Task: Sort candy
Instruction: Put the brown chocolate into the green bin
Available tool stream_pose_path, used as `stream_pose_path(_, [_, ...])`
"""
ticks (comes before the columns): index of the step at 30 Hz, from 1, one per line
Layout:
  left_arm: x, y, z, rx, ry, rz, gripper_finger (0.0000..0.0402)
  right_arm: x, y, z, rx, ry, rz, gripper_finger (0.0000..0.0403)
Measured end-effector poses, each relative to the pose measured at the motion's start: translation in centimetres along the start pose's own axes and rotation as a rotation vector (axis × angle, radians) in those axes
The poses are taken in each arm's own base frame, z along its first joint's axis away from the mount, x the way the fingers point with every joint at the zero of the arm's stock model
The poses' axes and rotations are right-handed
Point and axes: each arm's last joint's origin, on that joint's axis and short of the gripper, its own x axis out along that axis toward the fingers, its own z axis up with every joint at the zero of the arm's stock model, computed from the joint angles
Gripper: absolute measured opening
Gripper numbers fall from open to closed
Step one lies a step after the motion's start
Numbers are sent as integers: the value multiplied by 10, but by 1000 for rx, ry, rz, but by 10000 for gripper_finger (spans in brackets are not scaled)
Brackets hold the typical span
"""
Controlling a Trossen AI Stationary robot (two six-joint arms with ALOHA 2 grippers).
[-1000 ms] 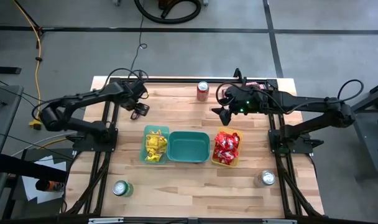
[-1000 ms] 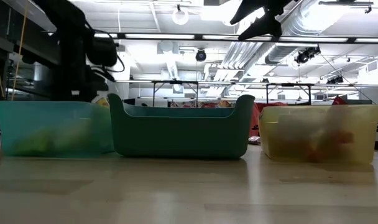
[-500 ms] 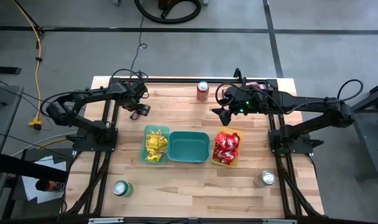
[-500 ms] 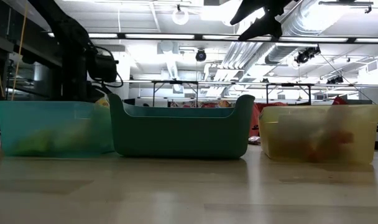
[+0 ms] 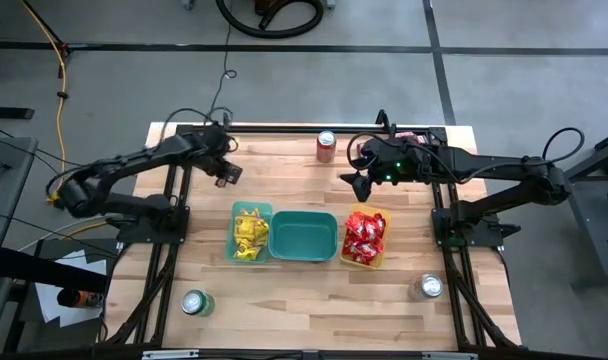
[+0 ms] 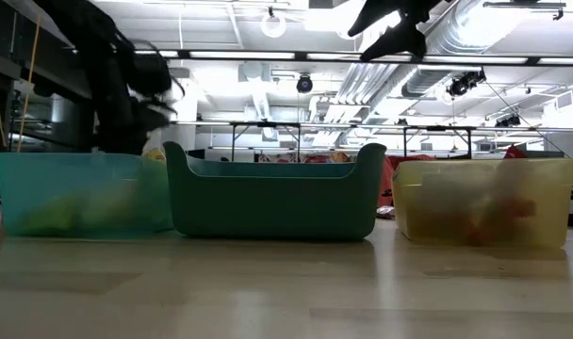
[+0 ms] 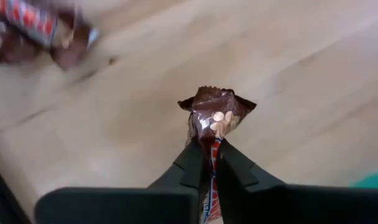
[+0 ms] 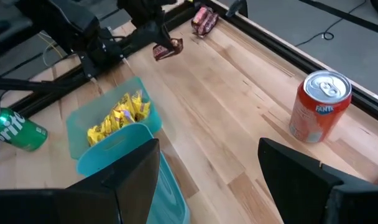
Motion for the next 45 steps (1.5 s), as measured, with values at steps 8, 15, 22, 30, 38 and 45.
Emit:
stream_pose_path(8, [-77,-19,-1,139,-506,-391,2,-1,6,12,17,-125,60,268])
stream_pose_path(15, [-124,-58,-11,375,-849,-708,1,1,19,32,5,-298,255,268])
stream_pose_path(22, [-117,-109,-19,554,-900,-819,0,25,35,39,-84,-401,394,268])
stream_pose_path(30, [-103,-137,-21,612,-908,-876,0,59,47,26,-113,-341,422,268])
stream_pose_path(38, [-96,-149,-32,650,-833,-905,0,44,47,32,-163,-394,429,268])
stream_pose_path(45, [-62,-179,-51,760,-653,-885,0,21,38,43,-169,-484,381,268])
